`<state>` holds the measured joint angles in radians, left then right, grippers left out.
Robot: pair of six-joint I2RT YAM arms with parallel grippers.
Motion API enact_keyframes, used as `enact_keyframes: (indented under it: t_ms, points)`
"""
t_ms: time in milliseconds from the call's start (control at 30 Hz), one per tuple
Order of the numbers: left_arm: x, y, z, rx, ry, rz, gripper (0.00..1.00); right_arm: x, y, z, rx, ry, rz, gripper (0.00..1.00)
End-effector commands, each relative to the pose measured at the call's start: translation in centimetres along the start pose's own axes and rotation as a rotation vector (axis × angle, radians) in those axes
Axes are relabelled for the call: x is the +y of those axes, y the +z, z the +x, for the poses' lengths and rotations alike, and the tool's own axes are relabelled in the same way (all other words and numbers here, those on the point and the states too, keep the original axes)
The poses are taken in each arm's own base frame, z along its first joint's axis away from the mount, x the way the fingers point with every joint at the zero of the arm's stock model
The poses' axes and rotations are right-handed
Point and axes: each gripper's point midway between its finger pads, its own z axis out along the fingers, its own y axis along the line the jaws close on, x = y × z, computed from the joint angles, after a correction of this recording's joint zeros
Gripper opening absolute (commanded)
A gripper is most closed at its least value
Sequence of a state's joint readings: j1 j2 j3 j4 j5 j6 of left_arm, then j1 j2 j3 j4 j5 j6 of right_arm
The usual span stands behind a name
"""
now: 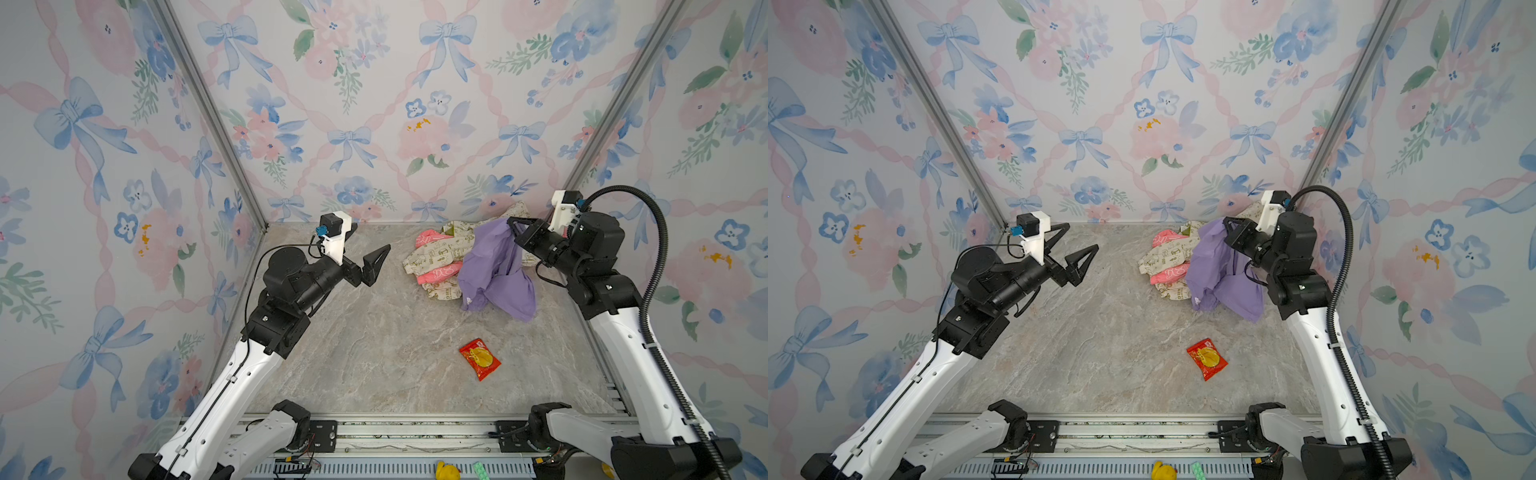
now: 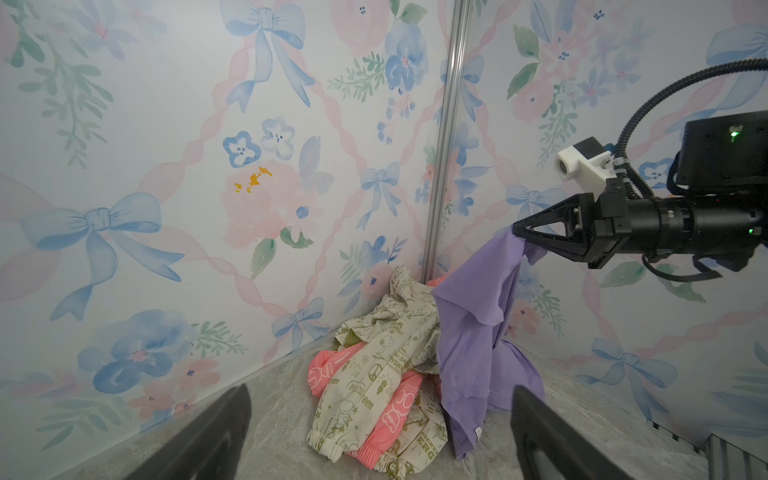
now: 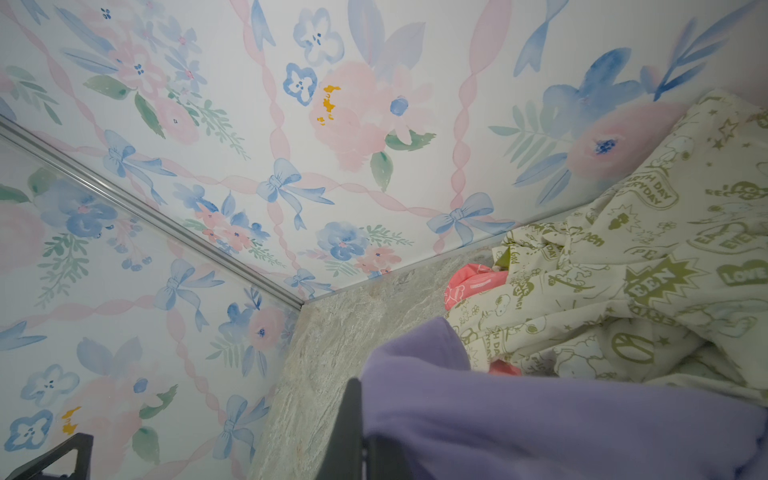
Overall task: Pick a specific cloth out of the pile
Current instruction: 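Grasp the hanging purple cloth with the left gripper beside the right gripper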
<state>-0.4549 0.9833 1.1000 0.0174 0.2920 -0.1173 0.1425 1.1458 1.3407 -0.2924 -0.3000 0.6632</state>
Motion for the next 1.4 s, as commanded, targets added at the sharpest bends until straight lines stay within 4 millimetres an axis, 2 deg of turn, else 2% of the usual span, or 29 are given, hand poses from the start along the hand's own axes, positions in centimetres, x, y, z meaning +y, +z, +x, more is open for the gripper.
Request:
enact_keyframes:
  t_ms: [0,133,367,633,933,1167,1367]
  points:
    - [-2.0,0.1,-2.4,-0.050,0.059,0.084,0.98,3.2,-1.1,-1.6,-0.041,-0.099,-0.072,0.00]
    - [-3.3,0.8,-2.1,-0.051,0.088,0.114,0.98,3.5,-0.6,-1.4,-0.038,-0.104,-0.072,0.00]
    - [-5.7,4.0,2.2,-0.033,0.119,0.152,0.97,4.7,0.4,0.1,0.015,-0.147,-0.082,0.00]
    - [-8.3,7.4,2.3,-0.077,0.156,0.229,0.96,7.0,0.8,2.5,0.069,-0.211,-0.101,0.00]
    - [-9.0,9.7,4.3,-0.038,0.188,0.273,0.94,9.4,0.1,4.4,0.077,-0.254,-0.160,0.00]
    - [-8.8,11.6,5.1,-0.022,0.190,0.267,0.92,11.5,-0.1,5.4,0.091,-0.312,-0.216,0.00]
    - [-9.1,13.8,5.7,-0.007,0.183,0.290,0.86,11.5,0.3,6.6,0.107,-0.348,-0.229,0.00]
